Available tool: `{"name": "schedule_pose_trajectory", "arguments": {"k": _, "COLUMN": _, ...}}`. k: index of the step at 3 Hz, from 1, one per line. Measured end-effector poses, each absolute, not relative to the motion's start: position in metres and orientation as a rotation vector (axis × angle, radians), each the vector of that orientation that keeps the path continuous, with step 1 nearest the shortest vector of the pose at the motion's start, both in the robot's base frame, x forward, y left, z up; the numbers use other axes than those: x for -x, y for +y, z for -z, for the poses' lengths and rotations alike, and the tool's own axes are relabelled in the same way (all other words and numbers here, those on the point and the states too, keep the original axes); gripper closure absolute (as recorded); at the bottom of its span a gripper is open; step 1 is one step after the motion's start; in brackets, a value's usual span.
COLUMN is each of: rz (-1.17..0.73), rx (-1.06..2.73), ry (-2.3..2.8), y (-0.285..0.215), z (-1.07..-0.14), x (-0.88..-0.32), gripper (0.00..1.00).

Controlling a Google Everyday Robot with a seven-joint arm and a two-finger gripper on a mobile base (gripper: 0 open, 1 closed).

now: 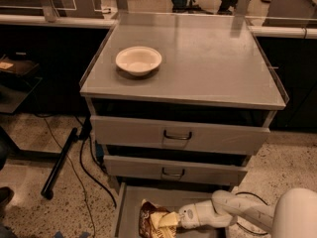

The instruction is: Place brown chip bag into bottom drawer

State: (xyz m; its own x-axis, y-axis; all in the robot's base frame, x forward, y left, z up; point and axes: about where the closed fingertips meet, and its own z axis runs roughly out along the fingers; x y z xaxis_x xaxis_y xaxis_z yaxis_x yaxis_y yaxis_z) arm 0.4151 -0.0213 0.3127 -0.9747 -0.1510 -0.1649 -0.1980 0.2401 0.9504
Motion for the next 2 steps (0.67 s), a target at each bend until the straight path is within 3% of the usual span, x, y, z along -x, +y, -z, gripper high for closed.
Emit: {"name": "schedule_pose_trajectory", "arguments": {"k": 2, "rz": -1.92, "rx": 0.351, "ry": 2.311, "y": -0.011, "z": -0.328, "x": -0.418, "gripper": 1.0}}
